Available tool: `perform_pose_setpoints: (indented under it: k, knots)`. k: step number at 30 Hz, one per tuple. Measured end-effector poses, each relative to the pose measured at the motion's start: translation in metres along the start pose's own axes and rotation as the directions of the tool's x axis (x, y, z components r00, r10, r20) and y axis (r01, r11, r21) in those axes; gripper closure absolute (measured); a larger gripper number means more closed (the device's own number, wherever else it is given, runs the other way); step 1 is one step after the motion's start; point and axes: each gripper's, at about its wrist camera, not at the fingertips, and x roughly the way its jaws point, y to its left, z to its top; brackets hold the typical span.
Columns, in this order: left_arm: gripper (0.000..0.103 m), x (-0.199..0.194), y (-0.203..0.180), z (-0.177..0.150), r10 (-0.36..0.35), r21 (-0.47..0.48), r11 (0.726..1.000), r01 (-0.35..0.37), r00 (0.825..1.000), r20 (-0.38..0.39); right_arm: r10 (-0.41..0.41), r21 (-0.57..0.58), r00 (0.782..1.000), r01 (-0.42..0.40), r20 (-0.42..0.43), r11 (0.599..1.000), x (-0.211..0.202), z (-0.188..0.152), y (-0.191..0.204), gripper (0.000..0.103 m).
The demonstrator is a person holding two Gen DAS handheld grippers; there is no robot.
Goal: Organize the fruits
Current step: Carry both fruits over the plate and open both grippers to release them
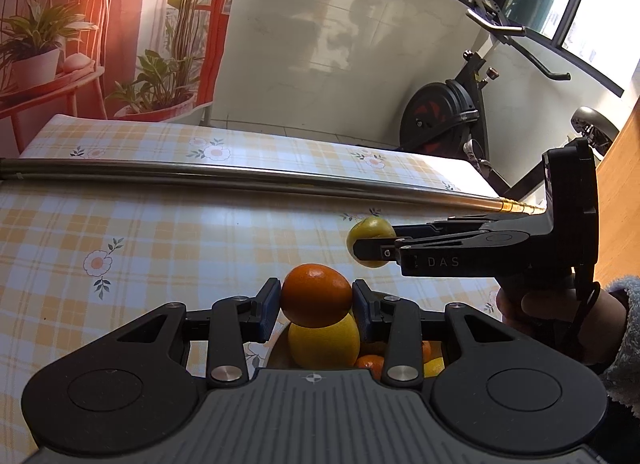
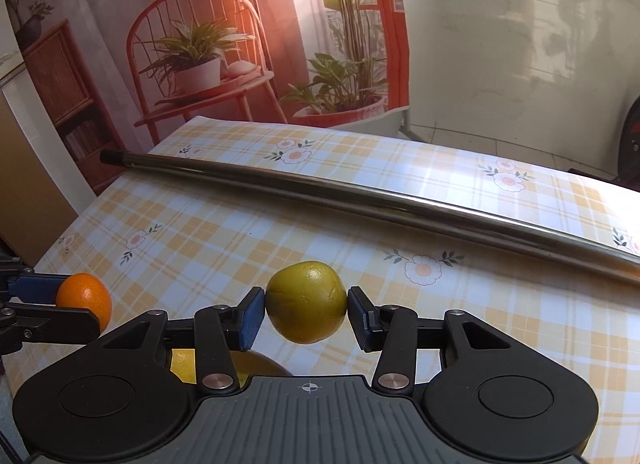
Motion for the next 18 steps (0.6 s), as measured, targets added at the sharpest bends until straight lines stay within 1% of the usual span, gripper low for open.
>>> perform_pose_setpoints:
  k: [5,10,14,18]
  knots:
    - [0.062,-0.003,-0.003,-0.01,-0.039,-0.004,0.999,0.039,0.999,-0.022,0.038,-0.006,0.999,-0.038,0.005,0.999,-0.035,-0.014,0.005,0.061]
    - [0.062,0.002,-0.008,-0.024,-0.063,0.011,0.998,0.064,0.995,-0.074,0.054,-0.012,0.999,-0.054,-0.007,0.998,-0.061,-0.03,0.009,0.061]
    - [0.062,0.008,-0.009,-0.035,-0.065,0.022,0.997,0.068,0.991,-0.114,0.063,-0.031,0.998,-0.064,-0.019,0.997,-0.073,-0.043,0.015,0.061]
    - [0.062,0.014,-0.011,-0.04,-0.051,0.047,0.997,0.058,0.989,-0.141,0.081,-0.053,0.996,-0.084,-0.044,0.995,-0.078,-0.055,0.025,0.061]
